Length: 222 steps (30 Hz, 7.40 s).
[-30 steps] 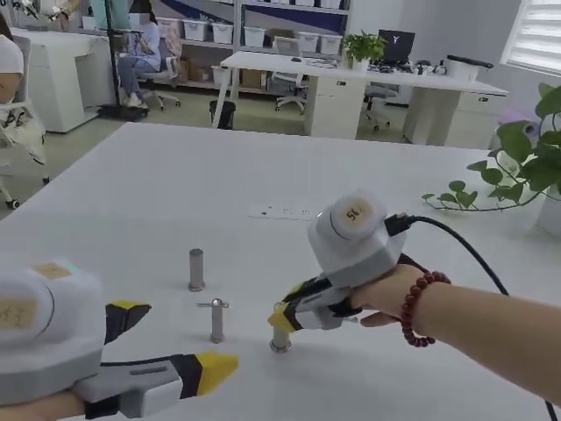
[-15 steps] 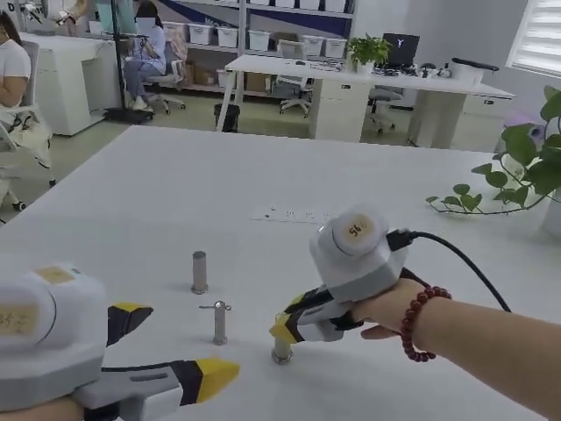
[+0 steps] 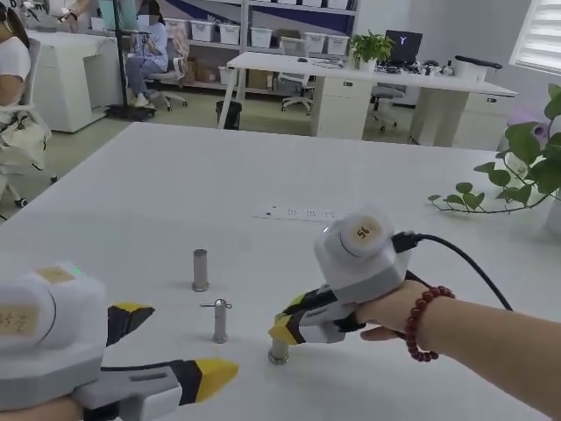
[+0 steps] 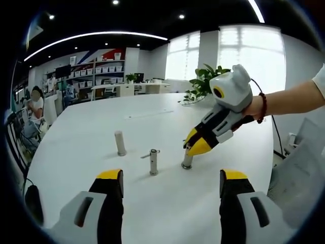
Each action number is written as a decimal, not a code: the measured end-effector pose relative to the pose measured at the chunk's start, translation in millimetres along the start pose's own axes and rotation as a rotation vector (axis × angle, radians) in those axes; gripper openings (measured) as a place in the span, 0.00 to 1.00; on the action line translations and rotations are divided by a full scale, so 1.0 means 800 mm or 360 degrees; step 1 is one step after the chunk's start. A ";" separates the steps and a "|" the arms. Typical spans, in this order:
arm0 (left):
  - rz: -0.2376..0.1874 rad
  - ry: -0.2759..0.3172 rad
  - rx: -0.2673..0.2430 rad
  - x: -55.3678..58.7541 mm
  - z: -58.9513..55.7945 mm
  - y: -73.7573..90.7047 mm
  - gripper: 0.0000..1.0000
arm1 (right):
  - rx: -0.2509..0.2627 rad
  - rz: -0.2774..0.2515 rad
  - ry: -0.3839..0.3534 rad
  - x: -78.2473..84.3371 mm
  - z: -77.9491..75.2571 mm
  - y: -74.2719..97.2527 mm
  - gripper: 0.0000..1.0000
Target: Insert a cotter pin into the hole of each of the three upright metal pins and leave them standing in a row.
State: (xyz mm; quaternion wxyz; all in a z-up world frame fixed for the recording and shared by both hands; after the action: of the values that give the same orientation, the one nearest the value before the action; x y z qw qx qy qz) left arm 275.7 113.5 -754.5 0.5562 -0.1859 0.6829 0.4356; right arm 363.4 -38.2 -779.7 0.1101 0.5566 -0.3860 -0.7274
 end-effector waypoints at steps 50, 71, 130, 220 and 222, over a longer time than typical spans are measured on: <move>-0.0020 -0.0019 0.0028 0.007 -0.014 0.000 0.77 | 0.0187 -0.0055 -0.0156 0.033 -0.033 0.042 0.32; -0.0032 -0.0064 0.0056 0.008 -0.020 -0.007 0.67 | 0.0421 0.0206 -0.0078 0.072 -0.114 0.050 0.16; -0.0015 -0.0107 0.0112 0.003 -0.026 -0.015 0.57 | 0.0278 0.0428 0.0124 0.061 -0.118 0.045 0.02; 0.0036 0.0472 0.0457 -0.034 -0.064 -0.050 0.00 | -0.0026 -0.0041 0.0666 -0.003 0.073 0.063 0.04; 0.0036 0.0454 0.0450 -0.035 -0.064 -0.049 0.00 | -0.0025 -0.0055 0.0661 -0.002 0.073 0.062 0.04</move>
State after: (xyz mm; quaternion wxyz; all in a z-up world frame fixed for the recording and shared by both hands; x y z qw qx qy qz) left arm 282.9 44.4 -744.2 0.4696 -0.1581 0.8111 0.3109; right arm 298.2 -44.9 -739.7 0.1792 0.7002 -0.3398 -0.6018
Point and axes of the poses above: the centre of the closed fingertips' face, and the gripper's own axes: y roughly backward along the fingers, z roughly to its left, x roughly out of its underside, the point moved 6 cm from there along y, roughly backward along the fingers, and after that the axes turned 6 degrees about -y, right-handed, at the moved point
